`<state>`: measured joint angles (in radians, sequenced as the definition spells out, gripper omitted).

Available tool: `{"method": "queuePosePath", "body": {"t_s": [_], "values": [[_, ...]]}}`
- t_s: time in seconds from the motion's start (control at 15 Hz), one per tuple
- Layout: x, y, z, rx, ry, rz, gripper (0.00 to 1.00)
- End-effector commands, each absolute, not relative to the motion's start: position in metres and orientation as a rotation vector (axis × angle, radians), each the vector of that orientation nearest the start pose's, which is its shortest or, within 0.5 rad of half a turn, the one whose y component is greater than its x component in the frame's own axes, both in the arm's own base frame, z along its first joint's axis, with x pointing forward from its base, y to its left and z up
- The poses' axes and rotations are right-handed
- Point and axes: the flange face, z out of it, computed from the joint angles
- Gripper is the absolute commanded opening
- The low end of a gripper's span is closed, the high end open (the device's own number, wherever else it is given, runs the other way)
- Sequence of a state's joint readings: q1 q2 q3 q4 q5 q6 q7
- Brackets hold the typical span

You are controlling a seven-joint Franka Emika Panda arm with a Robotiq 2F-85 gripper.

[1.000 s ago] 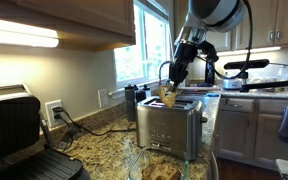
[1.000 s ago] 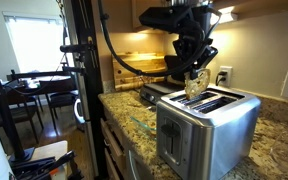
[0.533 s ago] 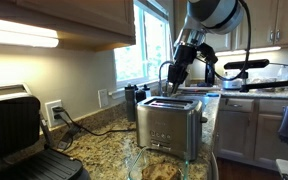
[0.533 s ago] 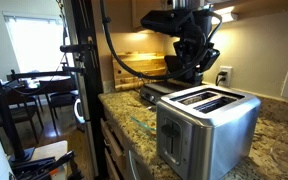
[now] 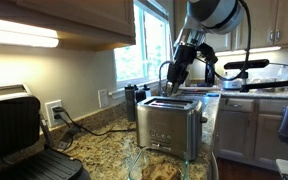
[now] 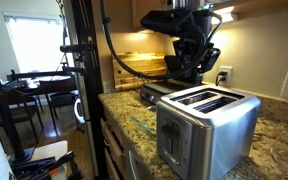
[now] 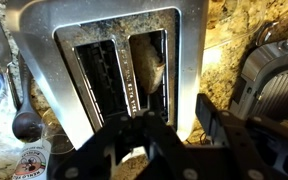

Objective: Put a slice of bread in the left slot of the toaster

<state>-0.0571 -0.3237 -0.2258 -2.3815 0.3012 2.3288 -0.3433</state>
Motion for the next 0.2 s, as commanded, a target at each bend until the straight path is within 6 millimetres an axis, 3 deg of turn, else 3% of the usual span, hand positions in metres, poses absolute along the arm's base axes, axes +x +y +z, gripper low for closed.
{"method": "queuePosePath", "body": {"t_s": [0.0,0.13], "values": [[0.4522,-0.1307,0.4701,-2.873,0.169,-0.492,0.44],[0.4522,-0.1307,0.4701,-2.873,0.169,-0.492,0.44]]}}
